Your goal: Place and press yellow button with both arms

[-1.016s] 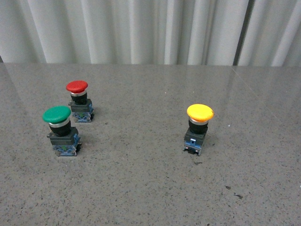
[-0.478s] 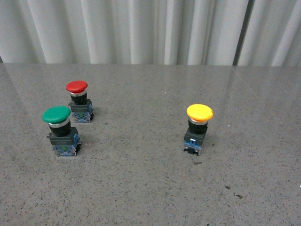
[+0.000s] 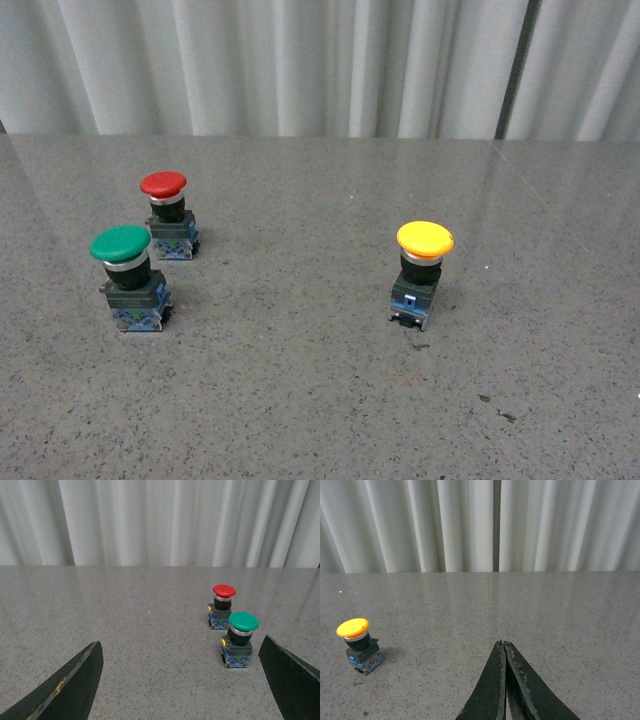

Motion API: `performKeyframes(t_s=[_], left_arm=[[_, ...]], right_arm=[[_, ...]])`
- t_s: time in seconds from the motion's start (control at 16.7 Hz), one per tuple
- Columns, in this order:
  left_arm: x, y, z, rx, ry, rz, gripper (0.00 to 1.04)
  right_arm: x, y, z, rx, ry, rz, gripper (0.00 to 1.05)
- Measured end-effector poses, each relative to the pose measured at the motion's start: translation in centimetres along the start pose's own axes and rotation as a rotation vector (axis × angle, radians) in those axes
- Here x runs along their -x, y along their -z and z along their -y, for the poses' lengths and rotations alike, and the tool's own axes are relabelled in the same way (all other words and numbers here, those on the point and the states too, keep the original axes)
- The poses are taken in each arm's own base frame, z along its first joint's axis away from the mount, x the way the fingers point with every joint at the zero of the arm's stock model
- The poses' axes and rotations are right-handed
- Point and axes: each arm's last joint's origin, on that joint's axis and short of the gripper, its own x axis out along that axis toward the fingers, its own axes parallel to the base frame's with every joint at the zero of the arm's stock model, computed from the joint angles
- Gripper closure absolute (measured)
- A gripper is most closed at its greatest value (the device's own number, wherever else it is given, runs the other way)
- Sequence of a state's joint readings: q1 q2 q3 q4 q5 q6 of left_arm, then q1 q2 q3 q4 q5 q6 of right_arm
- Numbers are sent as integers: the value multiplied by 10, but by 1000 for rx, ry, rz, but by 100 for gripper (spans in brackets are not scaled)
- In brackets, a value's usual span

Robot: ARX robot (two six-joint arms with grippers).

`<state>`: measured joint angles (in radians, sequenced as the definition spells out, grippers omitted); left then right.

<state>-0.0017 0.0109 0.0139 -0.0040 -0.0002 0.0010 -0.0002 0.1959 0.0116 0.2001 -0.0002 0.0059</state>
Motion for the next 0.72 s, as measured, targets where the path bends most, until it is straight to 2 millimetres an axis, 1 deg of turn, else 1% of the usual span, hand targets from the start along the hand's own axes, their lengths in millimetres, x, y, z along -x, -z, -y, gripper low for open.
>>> performKeyframes(t_s=[0.06,0.12,0.18,0.3,0.72], left_arm=[[0,0,0,0,0,0,7],[0,0,0,0,0,0,7],[0,0,0,0,1,0,7],[0,0,0,0,0,1,7],[0,0,0,0,0,0,7]], right_arm=[[2,1,0,0,0,-4,103],[10,7,0,0,-1,-55,103],[12,2,0,0,0,4,103],[12,4,0,0,0,-20,103],[12,3,0,0,0,-12,103]])
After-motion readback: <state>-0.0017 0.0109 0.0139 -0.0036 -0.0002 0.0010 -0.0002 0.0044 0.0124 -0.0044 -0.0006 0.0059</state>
